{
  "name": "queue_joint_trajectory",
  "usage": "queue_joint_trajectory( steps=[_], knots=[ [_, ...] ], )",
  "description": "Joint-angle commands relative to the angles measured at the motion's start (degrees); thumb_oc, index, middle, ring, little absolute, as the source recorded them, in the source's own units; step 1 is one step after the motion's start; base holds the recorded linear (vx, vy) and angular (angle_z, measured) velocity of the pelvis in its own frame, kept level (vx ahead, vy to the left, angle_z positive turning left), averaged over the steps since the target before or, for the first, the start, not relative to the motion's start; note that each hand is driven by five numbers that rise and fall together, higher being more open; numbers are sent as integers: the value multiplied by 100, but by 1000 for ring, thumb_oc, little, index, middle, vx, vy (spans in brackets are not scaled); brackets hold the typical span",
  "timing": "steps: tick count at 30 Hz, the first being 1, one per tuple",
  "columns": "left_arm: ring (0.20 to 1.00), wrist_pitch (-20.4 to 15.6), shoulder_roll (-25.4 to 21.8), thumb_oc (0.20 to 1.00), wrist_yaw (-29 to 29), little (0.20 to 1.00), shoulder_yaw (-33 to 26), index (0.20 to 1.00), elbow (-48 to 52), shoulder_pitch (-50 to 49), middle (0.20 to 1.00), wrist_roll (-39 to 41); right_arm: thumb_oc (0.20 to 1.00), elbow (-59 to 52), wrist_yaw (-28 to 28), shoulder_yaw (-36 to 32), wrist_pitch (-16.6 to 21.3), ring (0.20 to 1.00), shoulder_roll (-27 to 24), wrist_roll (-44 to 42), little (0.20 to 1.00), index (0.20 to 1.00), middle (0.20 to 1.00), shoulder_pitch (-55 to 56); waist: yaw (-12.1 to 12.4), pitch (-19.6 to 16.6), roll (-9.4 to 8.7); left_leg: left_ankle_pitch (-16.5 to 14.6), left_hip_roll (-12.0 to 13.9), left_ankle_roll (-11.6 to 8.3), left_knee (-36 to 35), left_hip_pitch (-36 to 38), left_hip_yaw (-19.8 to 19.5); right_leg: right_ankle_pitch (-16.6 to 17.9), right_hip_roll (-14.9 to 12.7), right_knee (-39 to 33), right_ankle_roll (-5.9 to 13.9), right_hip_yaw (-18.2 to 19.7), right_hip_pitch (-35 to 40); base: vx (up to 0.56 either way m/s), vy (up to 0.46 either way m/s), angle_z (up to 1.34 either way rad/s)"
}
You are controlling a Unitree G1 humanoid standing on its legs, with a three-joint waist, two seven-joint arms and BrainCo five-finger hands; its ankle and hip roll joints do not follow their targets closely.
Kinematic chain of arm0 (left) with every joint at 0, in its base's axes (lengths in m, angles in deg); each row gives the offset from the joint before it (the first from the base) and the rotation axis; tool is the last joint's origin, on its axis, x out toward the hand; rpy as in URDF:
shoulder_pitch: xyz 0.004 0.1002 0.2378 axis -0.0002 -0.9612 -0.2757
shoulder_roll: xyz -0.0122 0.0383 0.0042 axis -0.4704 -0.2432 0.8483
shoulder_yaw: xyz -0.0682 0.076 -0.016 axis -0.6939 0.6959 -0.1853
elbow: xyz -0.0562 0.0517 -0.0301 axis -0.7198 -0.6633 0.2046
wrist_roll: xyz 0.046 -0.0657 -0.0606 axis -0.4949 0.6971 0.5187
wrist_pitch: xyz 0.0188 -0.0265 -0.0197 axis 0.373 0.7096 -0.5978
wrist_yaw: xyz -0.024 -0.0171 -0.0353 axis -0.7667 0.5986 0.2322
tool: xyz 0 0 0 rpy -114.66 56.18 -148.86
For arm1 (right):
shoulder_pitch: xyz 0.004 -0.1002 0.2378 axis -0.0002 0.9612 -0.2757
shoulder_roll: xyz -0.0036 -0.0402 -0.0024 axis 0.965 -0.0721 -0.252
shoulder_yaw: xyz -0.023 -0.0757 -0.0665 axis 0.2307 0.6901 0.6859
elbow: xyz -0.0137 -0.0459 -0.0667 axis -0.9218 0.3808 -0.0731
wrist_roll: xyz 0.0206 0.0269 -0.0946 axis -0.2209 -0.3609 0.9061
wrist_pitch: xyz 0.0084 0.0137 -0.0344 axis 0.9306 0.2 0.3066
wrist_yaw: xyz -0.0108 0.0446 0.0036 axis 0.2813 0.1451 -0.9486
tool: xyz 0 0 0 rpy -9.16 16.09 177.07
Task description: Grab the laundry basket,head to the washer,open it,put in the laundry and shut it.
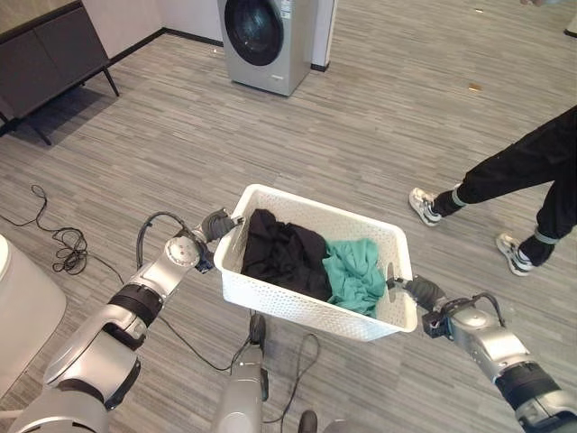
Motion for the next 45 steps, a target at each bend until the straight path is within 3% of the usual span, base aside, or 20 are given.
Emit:
queue_joint_trajectory(
  steps=[1,3,4,5,7,10,12,15,20,25,27,28,29,30,33,34,39,40,43,45],
  knots=[
    [200,-21,-536,200,-410,200,-487,200,-334,367,200,393,200,-20,-1,-525,707,200,-258,-484,200,200,200,-509,154,-446,-63,909,350,-163,-79,205,34,-67,-346,749,524,380,-367,633,256,-30],
    [200,-13,-562,200,-404,200,-456,200,-258,323,200,384,200,-113,-6,-627,652,200,-182,-418,200,200,200,-382,187,-586,-102,961,272,-60,375,171,143,92,-556,1166,662,485,-242,627,309,-29],
    [200,-9,-589,200,-410,200,-443,200,-286,297,200,339,200,-157,-28,-685,688,200,-70,-398,200,200,200,-286,173,-651,-201,711,14,154,686,278,186,862,-830,2026,840,598,-529,548,299,-31],
    [200,-9,-588,200,-410,200,-443,200,-286,297,200,339,200,-157,-27,-686,688,200,-71,-398,200,200,200,-285,179,-665,-191,716,27,153,685,262,185,873,-818,2023,838,604,-547,499,299,-17],
    [200,31,-657,200,-378,200,-496,200,-185,134,200,237,200,-174,-64,-771,693,200,85,-210,200,200,200,-141,38,-620,-174,274,-217,499,783,695,281,2269,-1093,3697,960,703,-1195,501,332,1],
    [200,56,-686,200,-387,200,-618,200,-186,54,200,182,200,-103,-2,-859,709,200,186,-151,200,200,200,-111,-82,-471,-79,-35,-243,608,747,1169,421,2180,-1478,4095,907,311,-1811,445,247,14],
    [200,90,-605,200,-382,200,-604,200,-169,58,200,157,200,-125,-55,-900,686,200,218,-128,200,200,200,-54,-210,-376,20,-70,-247,598,691,1374,377,1836,-1422,3885,822,77,-2200,398,114,0],
    [200,66,-565,200,-361,200,-662,200,-216,-12,200,-15,200,-65,-89,-1101,670,200,174,-125,200,200,200,161,-472,-276,-25,-498,-403,439,572,2047,227,1255,-1239,1923,830,-370,-2591,595,-52,43],
    [200,13,-457,200,-414,200,-776,200,-283,12,200,-221,200,-100,-102,-1400,646,200,97,-125,200,200,200,499,-695,-261,-127,-1065,-498,292,694,2557,-19,1802,-1196,-77,1166,184,-2882,463,-119,61],
    [200,-19,-376,200,-351,200,-772,200,-352,-17,200,-318,200,-92,-139,-1546,671,200,90,-47,200,200,200,733,-843,-510,-205,-1355,-340,110,872,3313,-196,2155,-1143,-89,1198,-72,-2854,636,-202,55],
    [200,-46,-377,200,-352,200,-786,200,-327,-89,200,-294,200,-91,-169,-1506,657,200,9,-43,200,200,200,738,-919,-598,-145,-1288,-172,42,1005,3471,-205,2115,-1021,156,1128,57,-2859,645,-257,29],
    [200,-47,-421,200,-333,200,-763,200,-315,-105,200,-218,200,-109,-163,-1488,641,200,-44,-135,200,200,200,745,-976,-702,-39,-682,162,-58,1828,3270,-224,1873,-734,543,894,164,-2721,383,-183,6],
    [200,-46,-424,200,-333,200,-762,200,-314,-104,200,-218,200,-108,-163,-1487,641,200,-41,-135,200,200,200,743,-988,-721,-59,-667,140,-56,1832,3237,-238,1882,-758,540,895,161,-2744,664,-483,-8],
    [200,7,-534,200,-349,200,-809,200,-145,-165,200,-155,200,-205,-120,-1482,722,200,-88,-326,200,200,200,729,-936,-633,-121,462,570,-107,3755,2470,-173,1597,-545,790,530,133,-2471,356,-426,-25],
    [200,22,-629,200,-398,200,-858,200,-82,-124,200,-109,200,-267,10,-1476,800,200,-139,-430,200,200,200,703,-839,-531,-280,681,763,124,4573,1831,-120,1341,-349,750,235,183,-2204,303,-347,-20],
    [200,81,-640,200,-398,200,-774,200,-29,1,200,-32,200,-306,108,-1516,819,200,-137,-489,200,200,200,701,-707,-400,-346,393,714,226,4858,1172,-63,1184,-265,714,167,201,-1939,440,-357,-24],
    [200,73,-440,200,-393,200,-685,200,27,61,200,-44,200,-473,145,-1582,870,200,-100,-415,200,200,200,763,-489,-367,-358,73,279,181,2863,624,231,903,-296,638,273,230,-1530,342,-17,-1],
    [200,48,-326,200,-408,200,-649,200,13,43,200,-61,200,-428,188,-1572,934,200,-63,-364,200,200,200,739,-383,-356,-264,355,212,36,1364,602,182,734,-244,596,347,229,-1297,416,98,-22],
    [200,44,-237,200,-394,200,-633,200,-36,40,200,-45,200,-311,197,-1531,1003,200,16,-286,200,200,200,647,-239,-361,-171,645,89,-69,26,559,-103,479,-198,578,396,324,-947,428,118,-6],
    [200,21,-232,200,-401,200,-636,200,-69,33,200,-12,200,-212,202,-1465,1038,200,56,-266,200,200,200,568,-181,-367,-164,657,60,-120,10,507,-252,401,-211,583,419,406,-815,376,120,-19]
  ],
)
